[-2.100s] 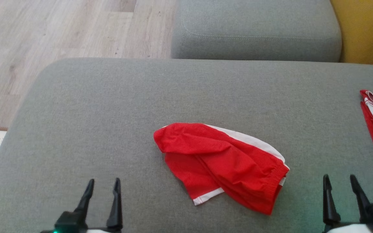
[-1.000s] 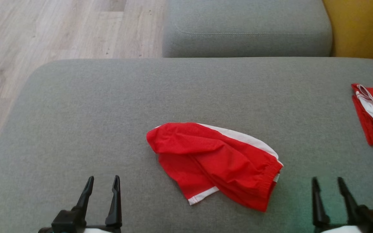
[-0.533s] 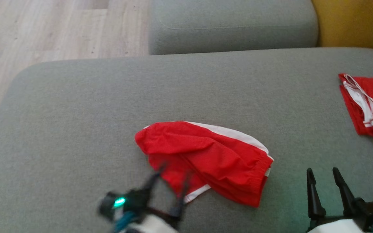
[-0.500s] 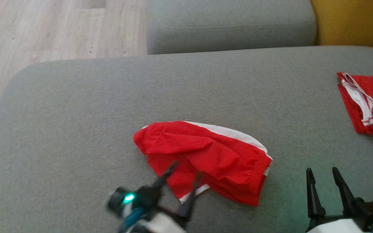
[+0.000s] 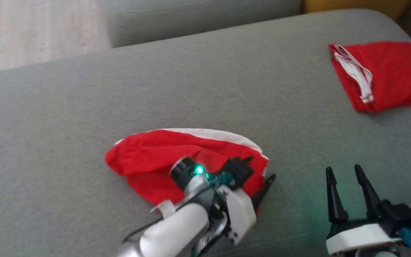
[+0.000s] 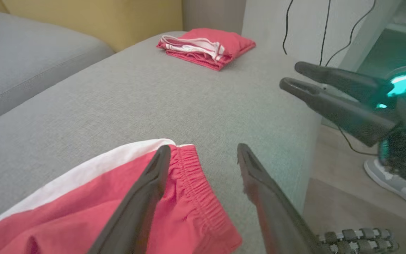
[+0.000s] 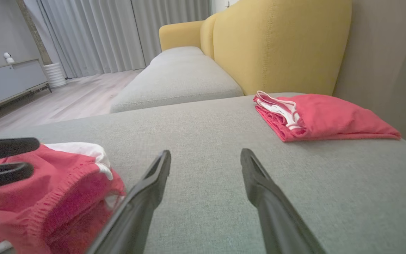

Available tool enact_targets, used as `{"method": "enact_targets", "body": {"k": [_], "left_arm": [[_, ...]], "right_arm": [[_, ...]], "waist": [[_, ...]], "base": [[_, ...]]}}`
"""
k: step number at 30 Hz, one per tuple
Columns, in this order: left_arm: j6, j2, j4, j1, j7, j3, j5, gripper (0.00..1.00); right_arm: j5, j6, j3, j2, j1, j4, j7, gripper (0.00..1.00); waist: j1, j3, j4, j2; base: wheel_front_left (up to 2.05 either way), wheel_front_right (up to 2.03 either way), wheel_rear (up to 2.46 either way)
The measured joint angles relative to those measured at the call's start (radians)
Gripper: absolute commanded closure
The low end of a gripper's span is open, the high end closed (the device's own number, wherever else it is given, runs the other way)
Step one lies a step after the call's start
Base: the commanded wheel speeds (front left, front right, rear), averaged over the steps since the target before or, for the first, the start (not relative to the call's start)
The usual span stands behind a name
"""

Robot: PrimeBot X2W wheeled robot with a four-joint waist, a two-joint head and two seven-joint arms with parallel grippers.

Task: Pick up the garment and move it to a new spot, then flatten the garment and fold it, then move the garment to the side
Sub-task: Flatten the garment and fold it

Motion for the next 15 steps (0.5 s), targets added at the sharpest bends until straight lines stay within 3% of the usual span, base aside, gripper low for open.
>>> {"method": "enact_targets", "body": {"k": [7, 15], "left_arm": [[0.081, -0.001, 0.118, -0.103, 0.04, -0.094, -0.071, 0.0], [0.143, -0.002, 0.208, -0.165, 0.091, -0.195, -0.137, 0.0]], "right_arm": [[0.007, 0.0, 0.016, 0.0, -0.004, 0.007, 0.0, 0.0], [0.016, 0.0, 0.03, 0.0, -0.021, 0.016, 0.0, 0.0]], "waist": [[0.0, 0.019, -0.054, 0.0], [0.0, 0.028, -0.078, 0.0]], "base": [[0.0, 0.0, 0.0], [0.0, 0.0, 0.0]]}}
